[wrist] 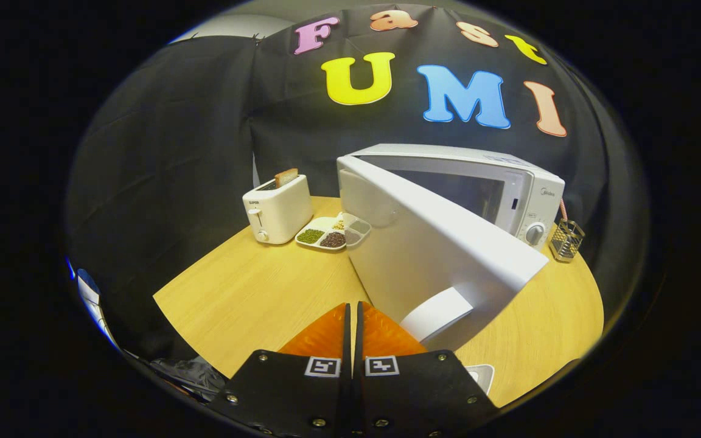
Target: Open the microwave, put the food inside, and close the microwave door.
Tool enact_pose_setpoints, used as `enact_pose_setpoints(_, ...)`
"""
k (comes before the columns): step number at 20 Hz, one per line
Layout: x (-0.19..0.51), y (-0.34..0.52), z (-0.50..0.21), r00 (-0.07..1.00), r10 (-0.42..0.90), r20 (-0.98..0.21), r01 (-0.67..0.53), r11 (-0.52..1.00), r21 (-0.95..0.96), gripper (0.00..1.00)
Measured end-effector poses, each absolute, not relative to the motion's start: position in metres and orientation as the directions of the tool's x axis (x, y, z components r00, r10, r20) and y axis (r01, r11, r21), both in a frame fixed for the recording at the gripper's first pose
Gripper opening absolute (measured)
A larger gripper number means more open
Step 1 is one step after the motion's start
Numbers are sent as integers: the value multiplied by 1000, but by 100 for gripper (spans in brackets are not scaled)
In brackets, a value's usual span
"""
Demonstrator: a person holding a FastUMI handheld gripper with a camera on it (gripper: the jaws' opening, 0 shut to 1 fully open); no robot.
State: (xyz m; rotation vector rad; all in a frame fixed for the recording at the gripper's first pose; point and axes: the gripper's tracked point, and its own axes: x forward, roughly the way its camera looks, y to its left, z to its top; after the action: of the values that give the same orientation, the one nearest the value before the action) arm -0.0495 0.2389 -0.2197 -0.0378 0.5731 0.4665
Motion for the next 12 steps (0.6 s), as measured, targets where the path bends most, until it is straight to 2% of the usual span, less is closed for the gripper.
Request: enact_pose_setpoints(12,10,178,-215,783,342,-519,-370,928,53,1)
